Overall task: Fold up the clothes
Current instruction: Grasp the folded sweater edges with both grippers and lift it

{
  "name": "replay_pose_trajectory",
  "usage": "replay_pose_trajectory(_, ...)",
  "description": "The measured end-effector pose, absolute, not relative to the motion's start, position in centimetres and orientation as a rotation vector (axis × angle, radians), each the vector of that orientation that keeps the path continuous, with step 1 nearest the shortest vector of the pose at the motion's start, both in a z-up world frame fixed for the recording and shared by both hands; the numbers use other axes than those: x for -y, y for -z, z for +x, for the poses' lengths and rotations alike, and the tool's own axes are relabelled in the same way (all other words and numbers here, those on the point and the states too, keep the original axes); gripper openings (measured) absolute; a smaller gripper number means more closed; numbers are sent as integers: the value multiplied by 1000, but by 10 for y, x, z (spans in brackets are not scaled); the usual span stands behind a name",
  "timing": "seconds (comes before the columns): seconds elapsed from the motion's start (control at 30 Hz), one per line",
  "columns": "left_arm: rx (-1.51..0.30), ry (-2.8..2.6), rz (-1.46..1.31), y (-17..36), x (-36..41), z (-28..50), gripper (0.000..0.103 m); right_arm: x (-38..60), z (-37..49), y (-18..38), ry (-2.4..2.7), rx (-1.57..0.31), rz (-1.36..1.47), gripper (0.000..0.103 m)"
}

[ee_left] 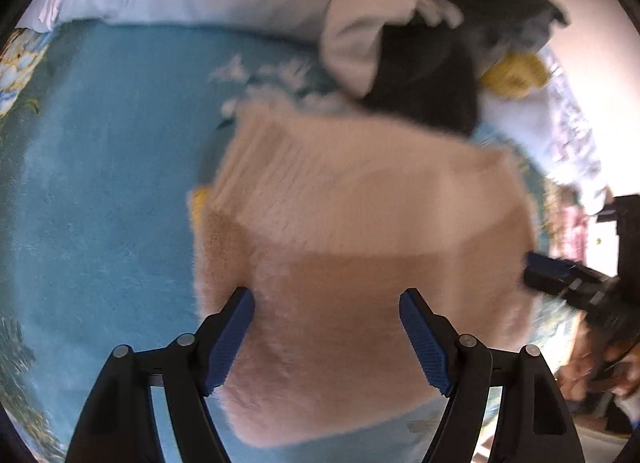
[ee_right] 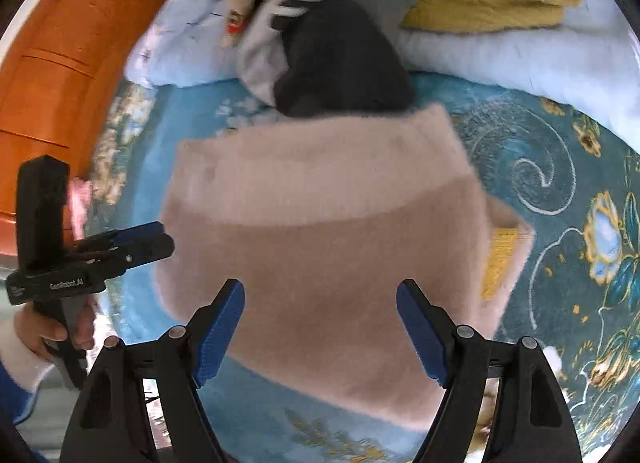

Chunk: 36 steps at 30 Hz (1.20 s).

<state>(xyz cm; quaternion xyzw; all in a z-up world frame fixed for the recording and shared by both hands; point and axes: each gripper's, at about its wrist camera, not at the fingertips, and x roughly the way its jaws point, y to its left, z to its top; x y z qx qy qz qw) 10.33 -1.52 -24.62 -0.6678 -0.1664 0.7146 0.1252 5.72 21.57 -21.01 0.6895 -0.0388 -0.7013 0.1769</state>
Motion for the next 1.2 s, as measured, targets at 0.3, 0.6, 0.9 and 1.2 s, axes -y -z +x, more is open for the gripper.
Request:
replay_pose_trajectory(0.3,619,-2034,-1938,255,28,101,79,-269,50,237,2025,340,2082,79)
replay_pose_trajectory(0.6,745,-2005,-2007,266,70,114,85,-313,54,226,2044,476,2067,81)
replay_pose_trajectory(0.9,834,-1919,-2029,301,66,113,85,-364,65,262,1899,747,2105,81)
replay_pose_trajectory(1.2,844,-1746,-1949,312,42,90,84,-349,48,288,1738,703,1966,83)
